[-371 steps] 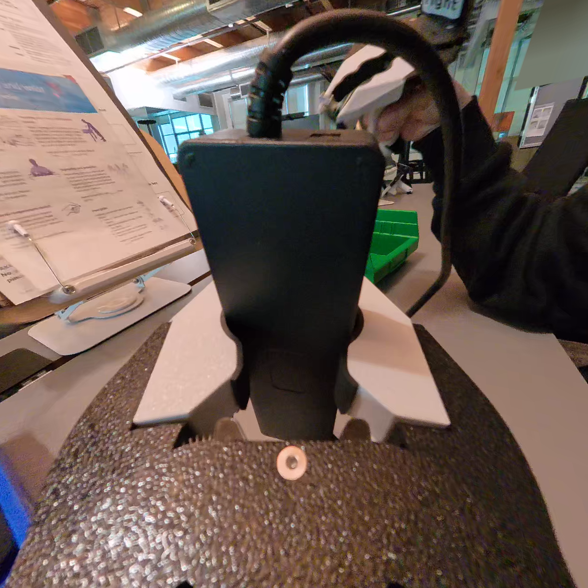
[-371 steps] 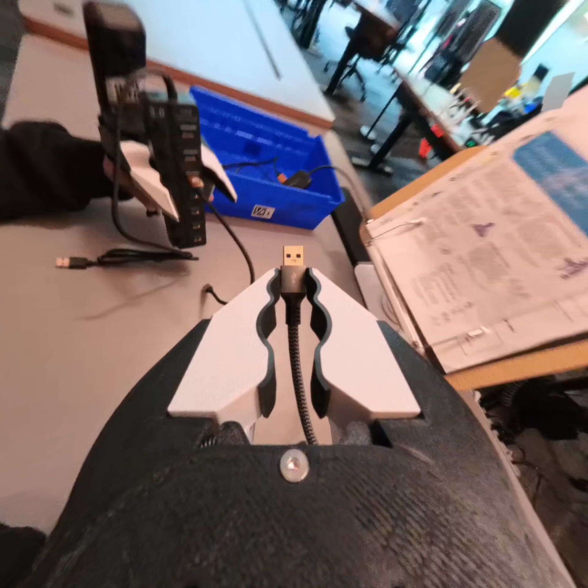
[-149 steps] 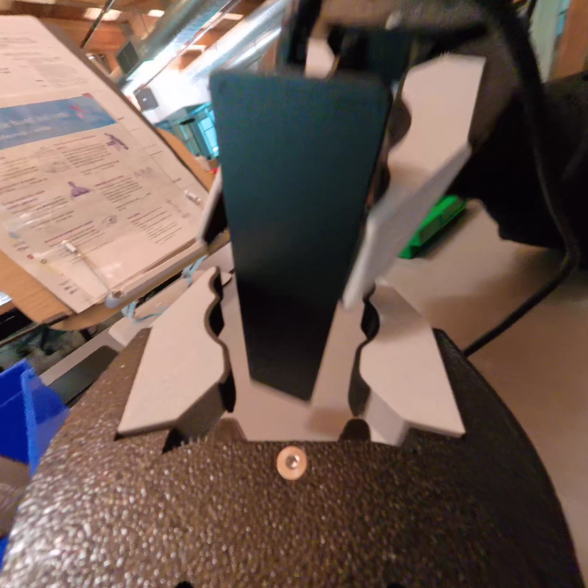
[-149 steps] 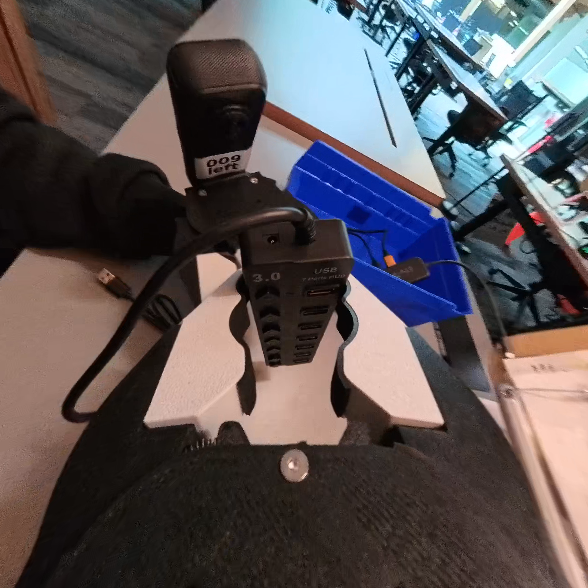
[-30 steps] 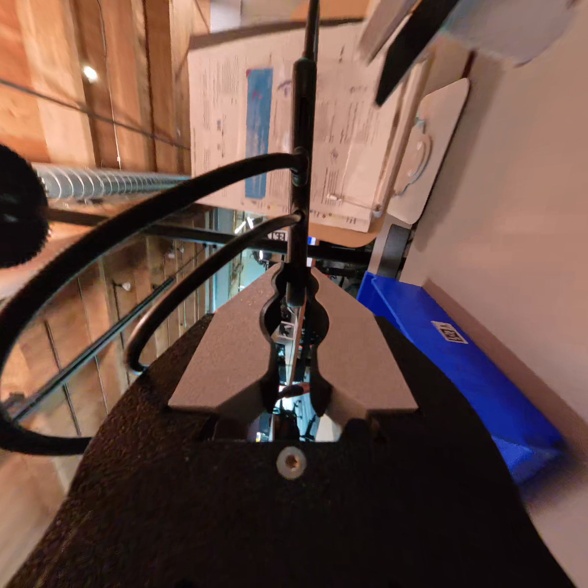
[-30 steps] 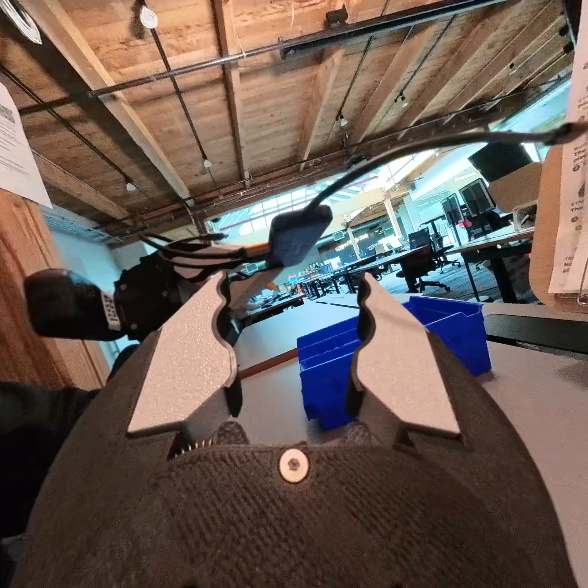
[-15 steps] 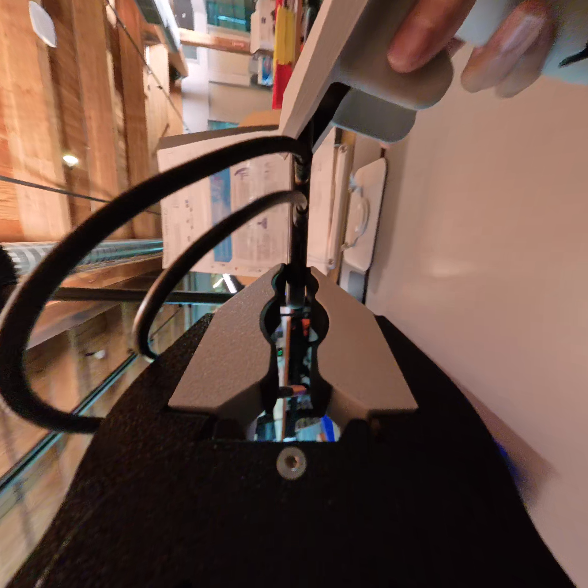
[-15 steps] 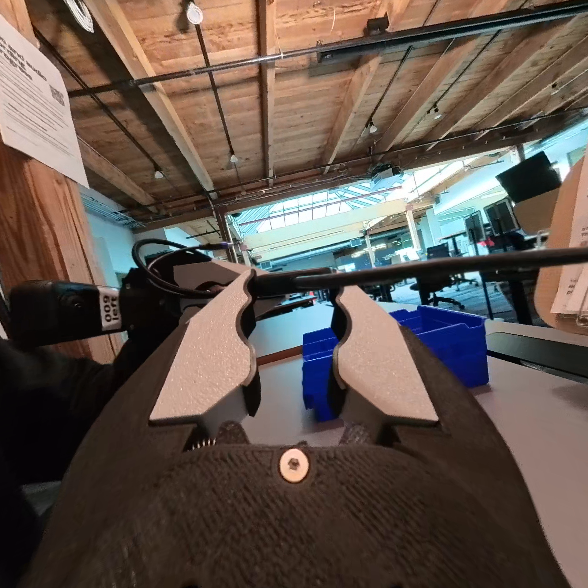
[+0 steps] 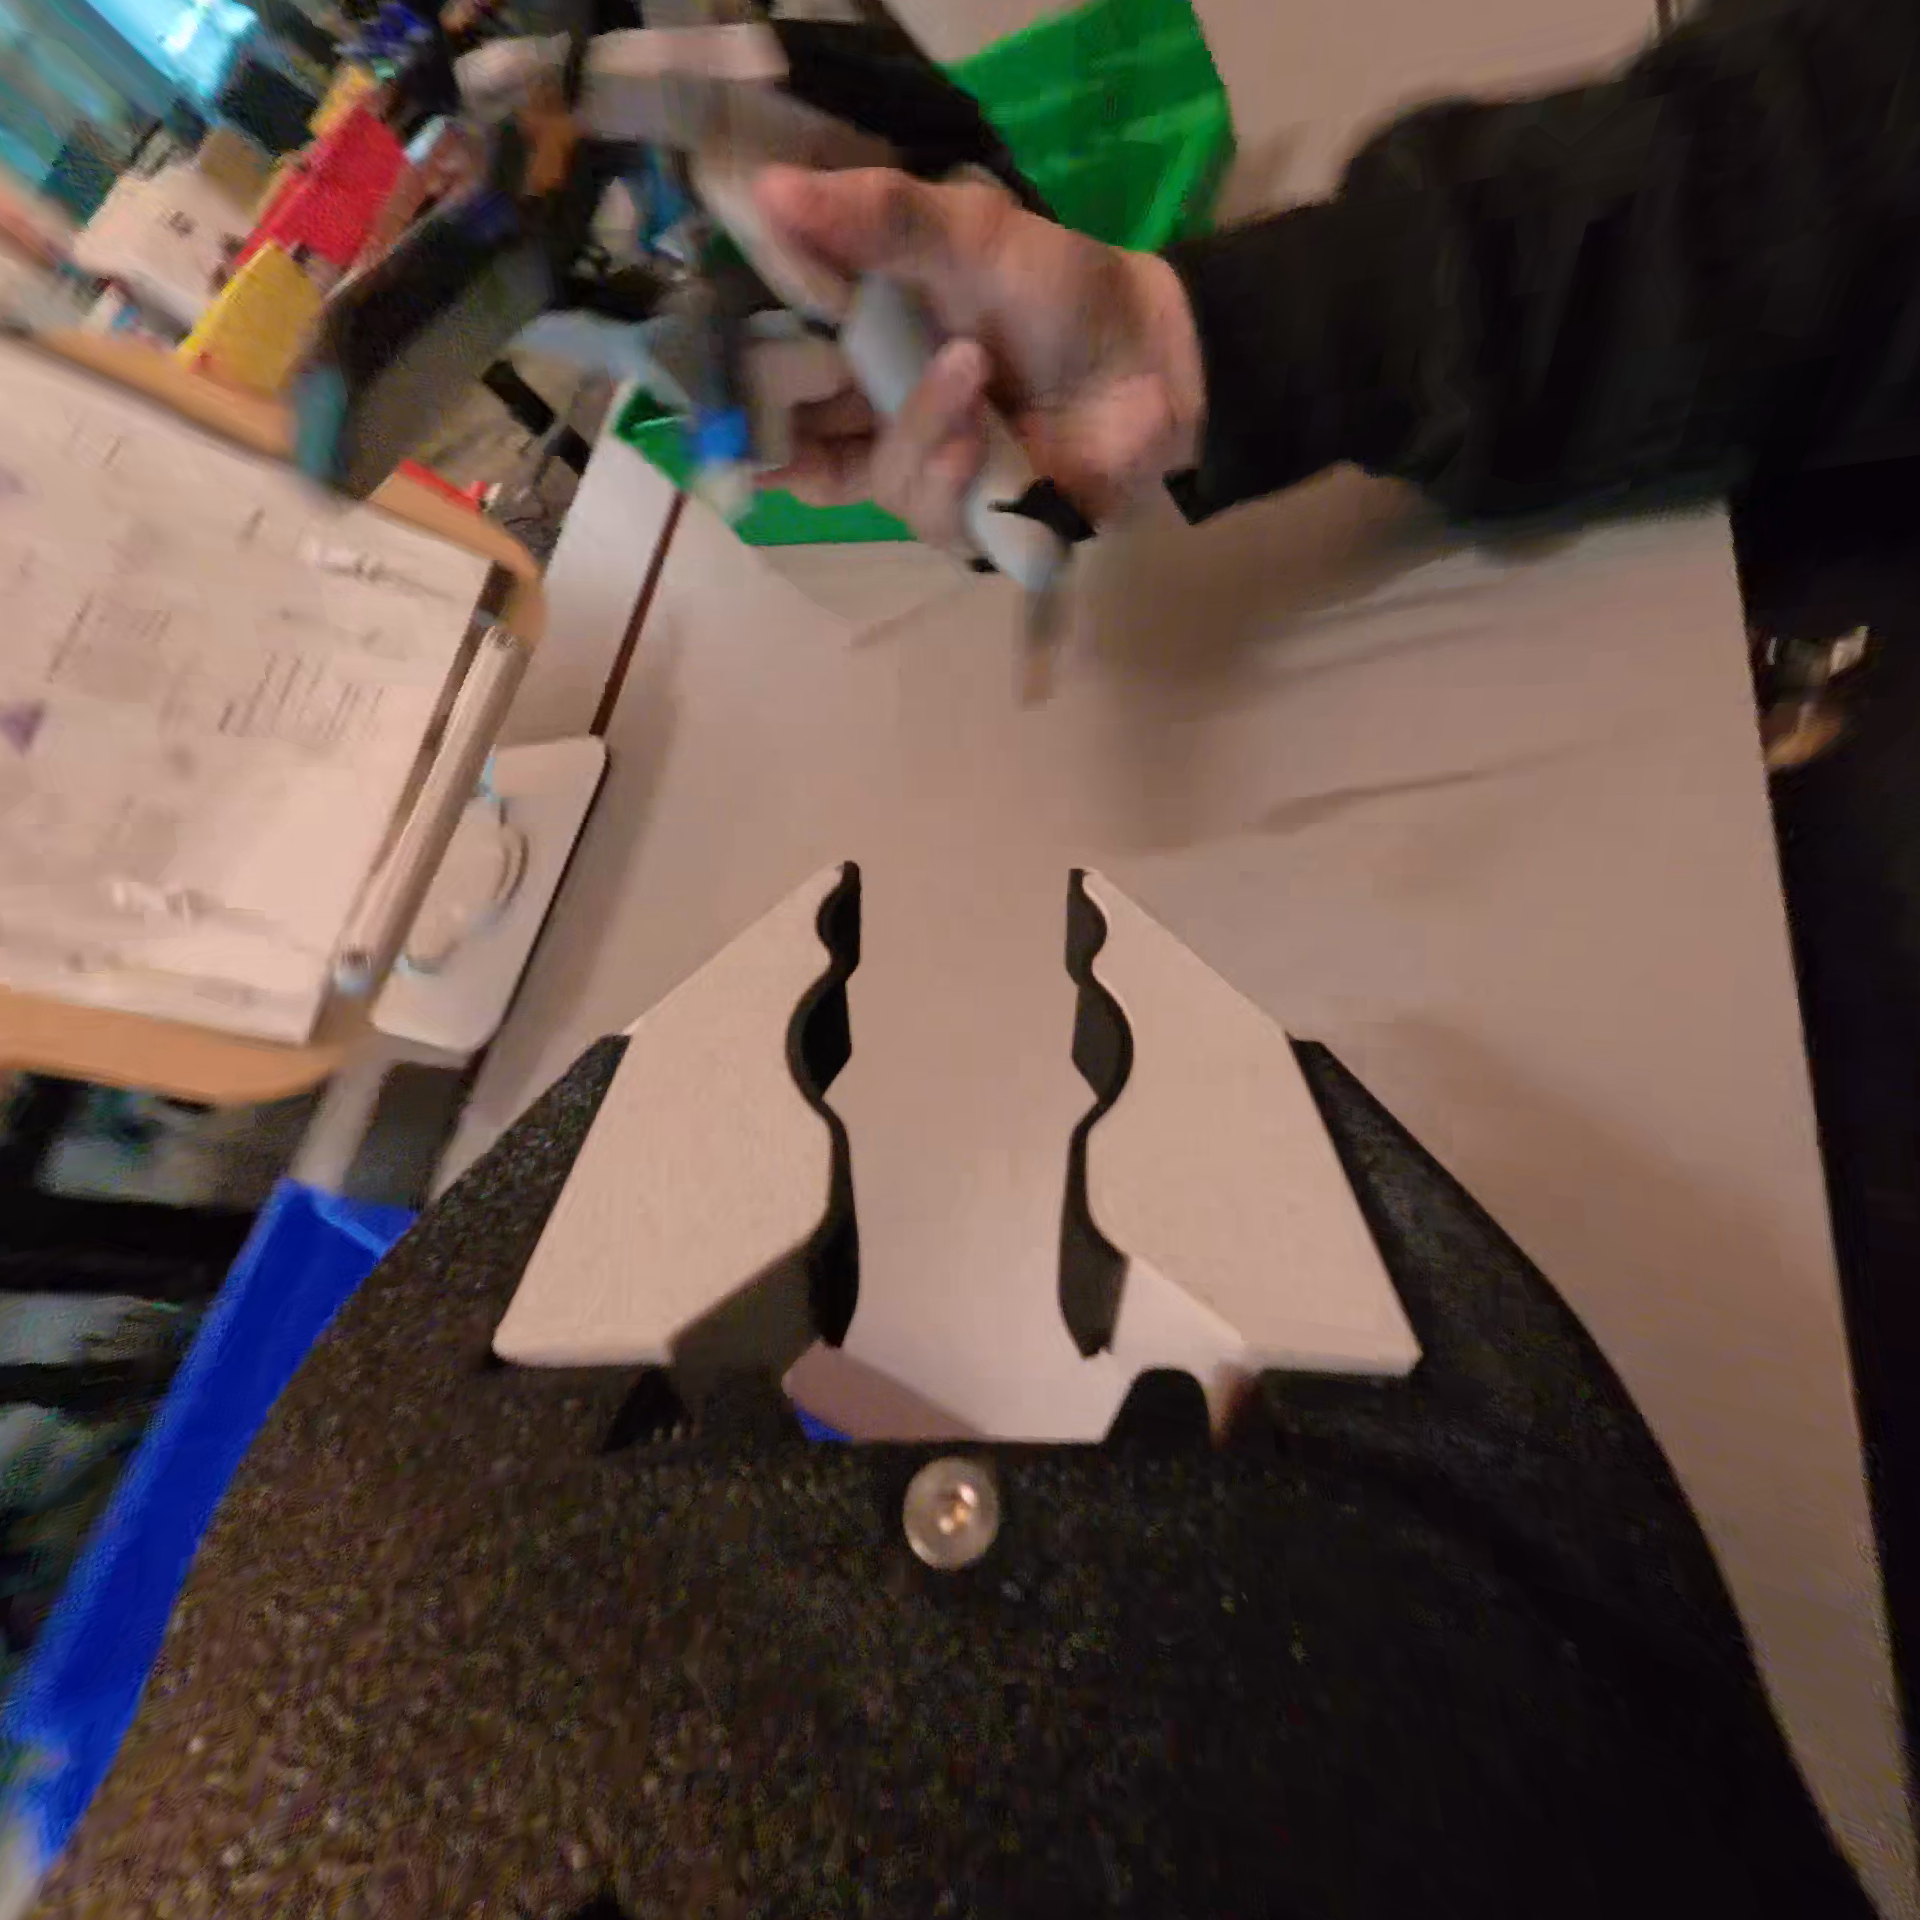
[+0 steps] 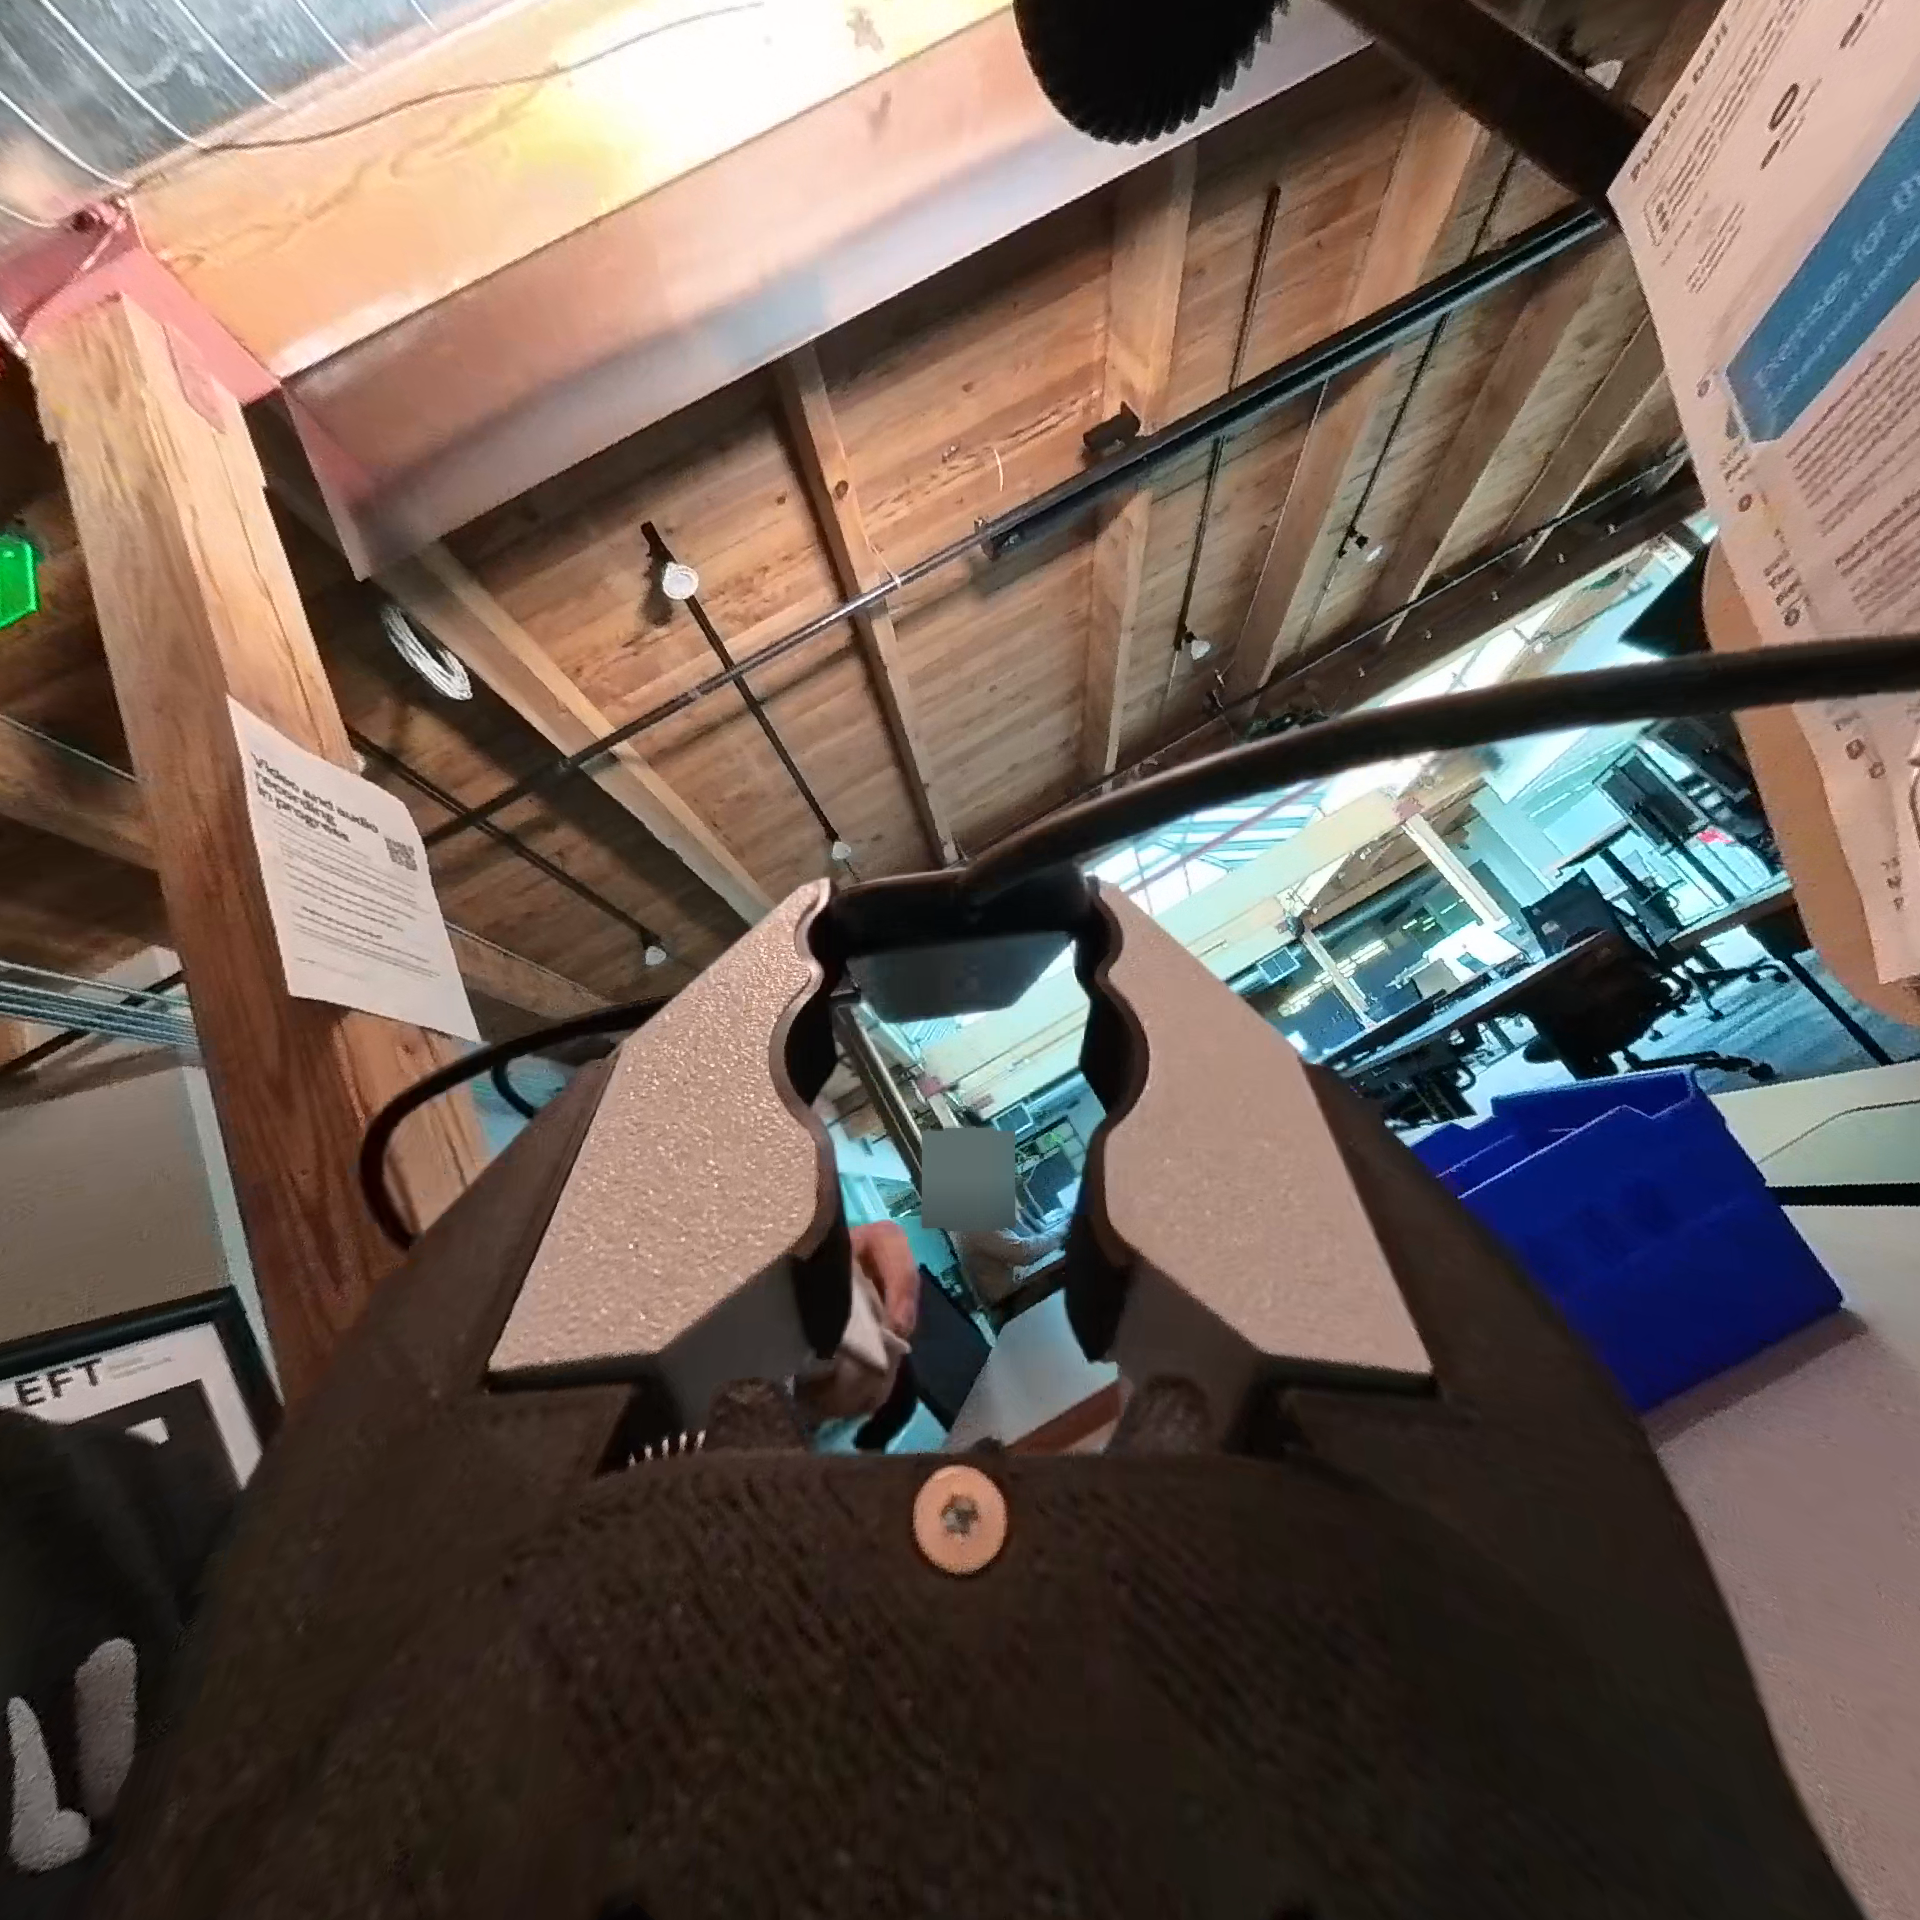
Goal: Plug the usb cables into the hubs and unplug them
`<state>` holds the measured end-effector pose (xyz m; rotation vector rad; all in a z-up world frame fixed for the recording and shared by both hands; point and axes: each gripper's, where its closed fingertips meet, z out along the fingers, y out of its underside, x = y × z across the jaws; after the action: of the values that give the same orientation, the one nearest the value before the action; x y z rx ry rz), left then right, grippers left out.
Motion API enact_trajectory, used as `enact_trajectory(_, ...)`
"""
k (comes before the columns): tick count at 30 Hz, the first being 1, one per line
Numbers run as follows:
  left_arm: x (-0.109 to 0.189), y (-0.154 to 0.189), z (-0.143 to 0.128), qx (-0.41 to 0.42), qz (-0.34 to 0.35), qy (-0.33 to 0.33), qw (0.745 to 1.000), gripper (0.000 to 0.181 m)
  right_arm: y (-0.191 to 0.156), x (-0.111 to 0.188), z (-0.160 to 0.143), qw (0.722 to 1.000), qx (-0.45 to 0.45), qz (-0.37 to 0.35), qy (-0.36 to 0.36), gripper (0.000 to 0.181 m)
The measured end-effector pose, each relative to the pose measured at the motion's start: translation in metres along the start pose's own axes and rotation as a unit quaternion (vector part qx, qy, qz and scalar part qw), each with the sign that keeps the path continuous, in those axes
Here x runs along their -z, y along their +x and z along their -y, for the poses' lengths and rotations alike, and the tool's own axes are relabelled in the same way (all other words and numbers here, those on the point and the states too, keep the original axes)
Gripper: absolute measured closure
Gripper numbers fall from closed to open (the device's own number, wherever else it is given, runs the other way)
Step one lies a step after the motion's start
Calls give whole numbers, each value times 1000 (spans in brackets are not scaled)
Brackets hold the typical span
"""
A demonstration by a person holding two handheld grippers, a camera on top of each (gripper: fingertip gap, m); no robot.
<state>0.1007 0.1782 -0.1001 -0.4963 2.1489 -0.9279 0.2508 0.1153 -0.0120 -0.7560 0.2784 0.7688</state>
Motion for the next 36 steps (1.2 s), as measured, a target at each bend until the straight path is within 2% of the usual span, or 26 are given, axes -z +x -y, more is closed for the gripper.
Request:
enact_trajectory(1, 7, -17, -2, 54, 30, 25, 998, 141, -2, -1, -1, 1000, 0, 8, -1, 137)
enact_trajectory(3, 19, -56, 6, 176, 108, 95, 974, 131, -7, -3, -5, 1000, 4, 22, -4, 137)
enact_trajectory(5, 21, -71, 27, 251, 119, 181, 944, 128, -14, -5, -12, 999, 6, 45, -15, 136)
enact_trajectory(8, 10, -80, 43, 301, 100, 237, 918, 124, -18, -8, -26, 997, 15, 64, -42, 137)
enact_trajectory(10, -5, -76, 49, 307, 70, 238, 919, 115, -20, -9, -34, 996, 24, 71, -57, 136)
enact_trajectory(13, -25, -71, 52, 292, 57, 229, 927, 114, -22, -11, -43, 994, 23, 81, -73, 136)
enact_trajectory(17, -35, -65, 56, 285, 29, 254, 924, 123, -23, -12, -54, 991, 10, 94, -92, 136)
enact_trajectory(19, -34, -59, 60, 283, 6, 272, 920, 135, -22, -12, -59, 990, 7, 96, -100, 136)
enact_trajectory(32, -45, -59, 52, 306, 8, 284, 909, 136, -12, -8, -57, 992, 0, 93, -83, 136)
enact_trajectory(34, -44, -62, 49, 300, 17, 294, 907, 136, -8, -9, -59, 992, 7, 80, -98, 136)
enact_trajectory(36, -43, -71, 37, 289, 64, 290, 910, 136, 7, -8, -60, 992, 42, 25, -119, 133)
